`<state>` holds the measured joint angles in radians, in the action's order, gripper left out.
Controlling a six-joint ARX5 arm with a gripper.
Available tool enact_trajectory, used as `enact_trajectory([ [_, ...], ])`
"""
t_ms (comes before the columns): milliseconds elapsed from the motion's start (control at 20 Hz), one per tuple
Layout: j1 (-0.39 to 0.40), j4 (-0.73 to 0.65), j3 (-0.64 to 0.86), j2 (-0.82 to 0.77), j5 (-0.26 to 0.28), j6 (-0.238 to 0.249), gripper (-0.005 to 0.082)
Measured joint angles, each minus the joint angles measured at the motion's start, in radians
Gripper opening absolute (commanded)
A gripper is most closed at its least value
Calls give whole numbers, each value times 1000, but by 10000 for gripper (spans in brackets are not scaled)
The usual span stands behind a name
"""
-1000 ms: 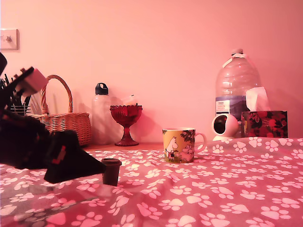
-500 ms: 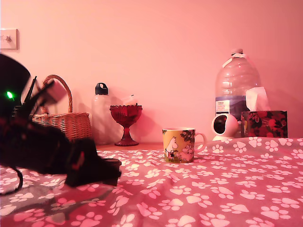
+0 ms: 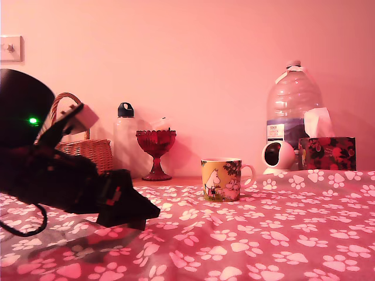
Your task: Pick the coffee capsule and then drop it inside the coffee cup in front of you
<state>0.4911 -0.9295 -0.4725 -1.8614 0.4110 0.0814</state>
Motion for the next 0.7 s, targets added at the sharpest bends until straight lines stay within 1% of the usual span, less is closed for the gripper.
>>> enact_trajectory([
  [200,5,51,-16,0,-1,0,648],
  [250,5,58,-16,0,-1,0,621],
  [300,6,65,-16,0,-1,0,579],
  [350,6,71,-16,0,-1,0,512],
  [500,6,74,-16,0,-1,0,241],
  [550,6,74,-16,0,-1,0,199],
  [700,6,74,-16,0,-1,0,195],
])
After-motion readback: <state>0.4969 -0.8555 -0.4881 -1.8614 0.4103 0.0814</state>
